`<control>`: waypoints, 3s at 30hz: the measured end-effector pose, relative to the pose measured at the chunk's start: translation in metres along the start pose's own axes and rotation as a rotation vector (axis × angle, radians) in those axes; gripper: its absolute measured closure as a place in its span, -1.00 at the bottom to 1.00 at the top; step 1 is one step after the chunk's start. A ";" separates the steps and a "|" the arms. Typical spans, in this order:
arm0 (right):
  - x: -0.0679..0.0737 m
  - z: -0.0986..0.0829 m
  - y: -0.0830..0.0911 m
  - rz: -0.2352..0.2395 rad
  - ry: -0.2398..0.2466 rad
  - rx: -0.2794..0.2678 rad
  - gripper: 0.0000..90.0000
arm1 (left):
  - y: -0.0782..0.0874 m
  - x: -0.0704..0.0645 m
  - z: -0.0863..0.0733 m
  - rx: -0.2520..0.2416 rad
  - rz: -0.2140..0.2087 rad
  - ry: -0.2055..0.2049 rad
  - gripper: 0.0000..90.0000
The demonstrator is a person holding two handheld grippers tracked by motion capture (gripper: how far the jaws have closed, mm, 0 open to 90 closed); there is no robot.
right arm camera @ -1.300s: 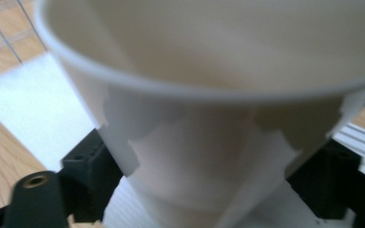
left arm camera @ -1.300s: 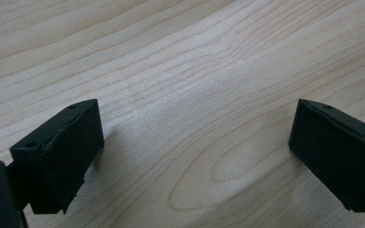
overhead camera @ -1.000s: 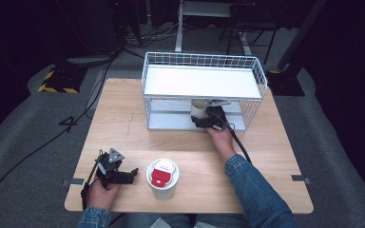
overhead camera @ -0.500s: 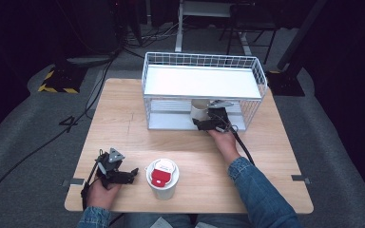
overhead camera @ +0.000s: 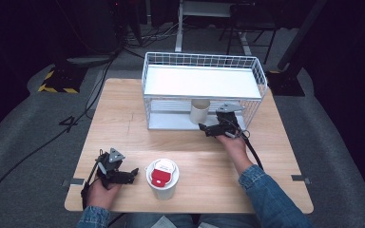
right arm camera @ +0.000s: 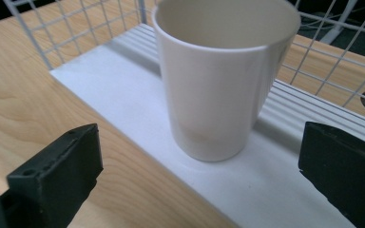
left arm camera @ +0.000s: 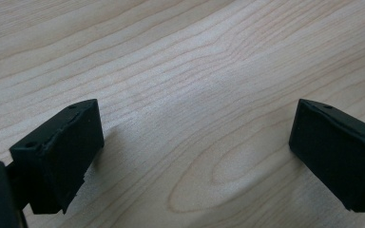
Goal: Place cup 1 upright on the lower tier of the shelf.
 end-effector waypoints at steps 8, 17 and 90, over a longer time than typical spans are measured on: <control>0.008 0.002 0.037 0.026 0.020 -0.033 -0.97 | 0.002 -0.001 -0.002 0.003 -0.009 -0.010 -0.90; 0.017 -0.006 0.078 0.052 0.029 -0.057 -0.97 | 0.002 -0.001 -0.002 0.002 -0.012 -0.010 -0.90; 0.006 -0.182 0.158 -0.029 -0.051 0.225 -0.98 | 0.002 -0.002 -0.002 0.004 0.005 0.001 -0.91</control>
Point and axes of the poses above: each handheld gripper's, and its own axes: y roughly backward along the jaws, z roughly out of its top, x roughly to its left, the point moved 8 cm from there along -y, roughly forward along the jaws, and after that the axes turned 7 degrees about y, right-handed, at the moved point
